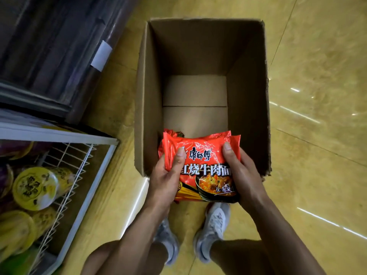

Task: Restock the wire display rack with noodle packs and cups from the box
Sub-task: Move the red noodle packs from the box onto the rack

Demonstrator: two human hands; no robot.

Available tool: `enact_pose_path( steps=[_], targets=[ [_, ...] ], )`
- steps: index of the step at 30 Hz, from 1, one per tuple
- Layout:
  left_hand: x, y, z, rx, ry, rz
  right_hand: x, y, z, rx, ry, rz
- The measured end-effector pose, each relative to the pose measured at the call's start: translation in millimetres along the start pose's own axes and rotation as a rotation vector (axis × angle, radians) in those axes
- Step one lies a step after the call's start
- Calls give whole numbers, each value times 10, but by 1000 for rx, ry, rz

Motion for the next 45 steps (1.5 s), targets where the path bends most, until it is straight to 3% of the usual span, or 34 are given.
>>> enact_pose_path(
  steps=[7,22,35,45],
  targets=[
    [950,34,425,-4,-62,-16,907,-117,-492,35,30,12],
    [2927,241,2749,-121,131,-101,2919,-74,-2662,-11,-105,68],
    [3843,-165,3492,-84,205,-151,3904,325,-3303,82,-225,31],
    [4149,-395,3775,-45,320,-73,4182,564,-3712,106,-341,-54]
  ],
)
Point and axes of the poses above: each hand's wrist, its own x-axis away from the middle knuckle, its own y-axis out of the palm, z = x × y, the point moved 8 cm from there along -x, towards the middle knuckle, and after that the axes turned 13 degrees about x, right-handed, at the moved point
